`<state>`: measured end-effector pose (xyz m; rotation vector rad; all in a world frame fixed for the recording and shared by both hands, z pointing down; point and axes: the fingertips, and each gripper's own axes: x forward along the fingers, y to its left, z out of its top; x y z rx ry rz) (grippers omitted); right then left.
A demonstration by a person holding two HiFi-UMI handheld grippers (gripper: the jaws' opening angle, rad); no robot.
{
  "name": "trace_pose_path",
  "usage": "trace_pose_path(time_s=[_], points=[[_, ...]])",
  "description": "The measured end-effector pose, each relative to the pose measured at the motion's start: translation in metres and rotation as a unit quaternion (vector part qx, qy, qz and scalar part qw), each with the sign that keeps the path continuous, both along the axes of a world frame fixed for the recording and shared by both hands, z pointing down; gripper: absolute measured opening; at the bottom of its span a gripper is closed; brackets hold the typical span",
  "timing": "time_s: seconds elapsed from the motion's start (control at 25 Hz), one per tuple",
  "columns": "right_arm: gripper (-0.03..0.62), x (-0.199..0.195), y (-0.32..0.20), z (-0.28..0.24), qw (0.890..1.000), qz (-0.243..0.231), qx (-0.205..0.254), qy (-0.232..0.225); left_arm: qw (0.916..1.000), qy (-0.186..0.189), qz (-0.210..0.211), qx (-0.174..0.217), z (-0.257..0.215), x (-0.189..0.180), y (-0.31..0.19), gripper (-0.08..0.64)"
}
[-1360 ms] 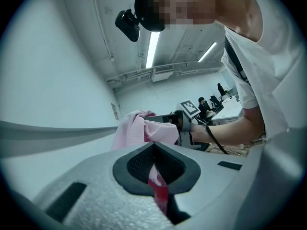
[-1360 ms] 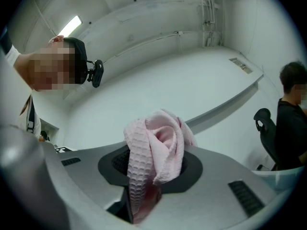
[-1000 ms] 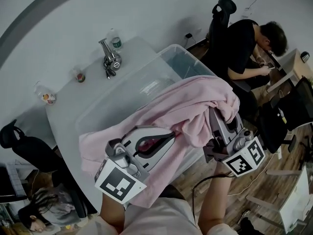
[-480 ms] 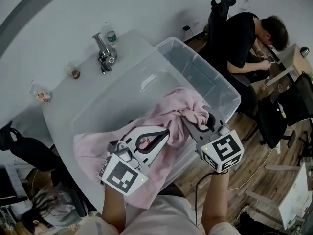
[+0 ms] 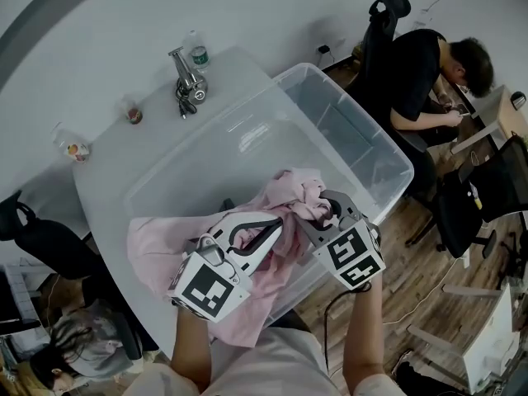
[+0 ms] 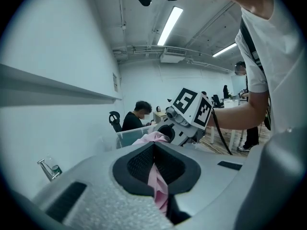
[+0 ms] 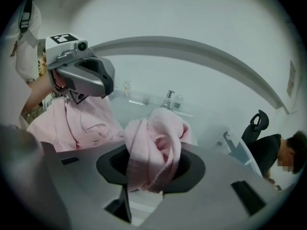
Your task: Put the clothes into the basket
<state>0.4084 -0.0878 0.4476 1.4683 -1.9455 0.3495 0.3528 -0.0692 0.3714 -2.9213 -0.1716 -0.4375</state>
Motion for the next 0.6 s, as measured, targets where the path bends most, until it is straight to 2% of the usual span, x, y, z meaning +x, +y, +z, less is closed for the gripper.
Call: trace_pose_path(time_s=[0.28,0.6], points=[[0.156,-0.016,0.001,0.023,0.995,-0.055,-0.055,0.064,0.9993,-0.036,0.006,-0.010,0.030,-0.003,0.000,0.003],[0.184,-0.025,0.012,0.049,0.975,-0.120,-0.127,0.140,0.9989,-0.045,0.002,-0.016,0.036,-0.007,0.000,0.003]])
